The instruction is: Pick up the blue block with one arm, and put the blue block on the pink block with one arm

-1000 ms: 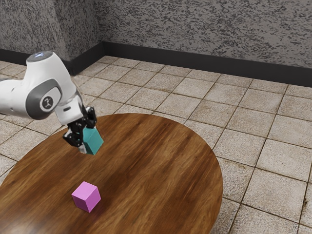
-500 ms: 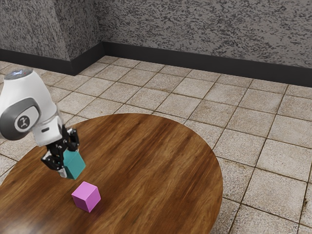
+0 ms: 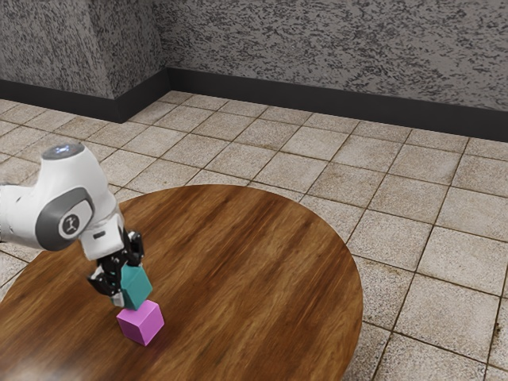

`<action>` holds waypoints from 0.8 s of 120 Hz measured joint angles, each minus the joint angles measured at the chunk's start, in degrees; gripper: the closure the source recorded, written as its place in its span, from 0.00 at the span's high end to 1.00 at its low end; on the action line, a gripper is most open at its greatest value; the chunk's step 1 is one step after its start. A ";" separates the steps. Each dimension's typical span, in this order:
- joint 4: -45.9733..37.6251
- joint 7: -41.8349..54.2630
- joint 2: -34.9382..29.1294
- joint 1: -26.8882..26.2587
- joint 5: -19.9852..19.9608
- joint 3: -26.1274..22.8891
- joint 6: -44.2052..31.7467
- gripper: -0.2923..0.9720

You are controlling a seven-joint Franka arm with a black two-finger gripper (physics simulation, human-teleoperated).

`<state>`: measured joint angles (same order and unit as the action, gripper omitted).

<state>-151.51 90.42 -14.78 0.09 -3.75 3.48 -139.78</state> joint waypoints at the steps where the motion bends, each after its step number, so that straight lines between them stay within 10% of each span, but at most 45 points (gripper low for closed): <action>1: -0.01 0.00 0.04 0.00 0.00 0.01 -0.08 0.44; 44: -0.93 0.22 -0.93 -2.34 0.06 0.03 1.53 0.44; 82: -0.39 0.53 -1.31 -2.72 0.06 0.20 4.92 0.69; 96: 0.21 0.61 -10.57 -2.74 0.04 1.64 8.52 0.72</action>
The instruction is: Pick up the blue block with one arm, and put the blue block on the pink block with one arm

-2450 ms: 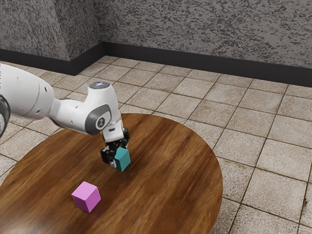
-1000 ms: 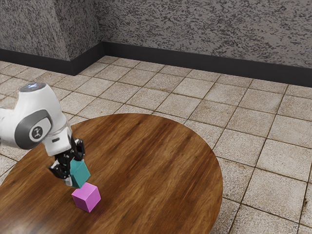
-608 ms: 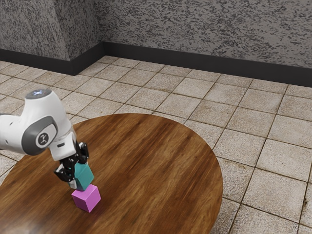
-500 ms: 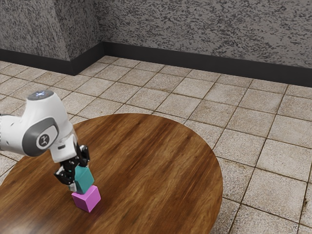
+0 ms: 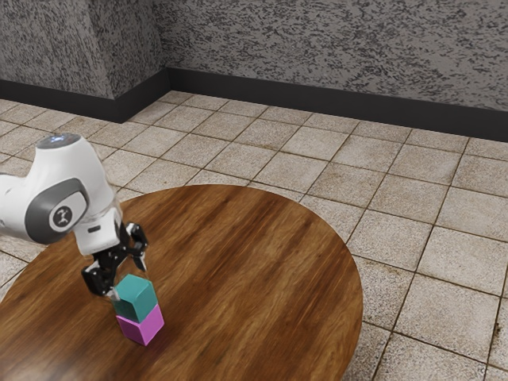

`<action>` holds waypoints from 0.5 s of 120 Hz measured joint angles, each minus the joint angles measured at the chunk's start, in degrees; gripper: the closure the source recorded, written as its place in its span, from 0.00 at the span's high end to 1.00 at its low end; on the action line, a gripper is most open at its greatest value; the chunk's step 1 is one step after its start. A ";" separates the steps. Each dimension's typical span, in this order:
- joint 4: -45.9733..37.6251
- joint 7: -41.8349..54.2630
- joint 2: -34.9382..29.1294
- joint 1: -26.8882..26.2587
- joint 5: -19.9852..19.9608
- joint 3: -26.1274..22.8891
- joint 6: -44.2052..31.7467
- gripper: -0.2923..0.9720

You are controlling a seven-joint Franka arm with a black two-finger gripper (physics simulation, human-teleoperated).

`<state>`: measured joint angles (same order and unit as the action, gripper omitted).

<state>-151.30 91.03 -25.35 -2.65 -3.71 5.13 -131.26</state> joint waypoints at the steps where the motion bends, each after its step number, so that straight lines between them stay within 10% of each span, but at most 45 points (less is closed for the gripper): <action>1: 0.10 0.01 -1.01 0.00 0.00 0.32 0.48 0.72; 14: 6.91 -0.28 -7.59 0.01 -0.43 1.98 8.16 0.74; 36: 44.86 -10.59 18.73 -0.10 3.70 -0.22 21.08 0.76; 60: 53.63 -29.64 22.58 -0.28 5.12 1.30 29.05 0.76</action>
<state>-97.67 61.39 -2.77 -2.93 1.41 6.42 -102.20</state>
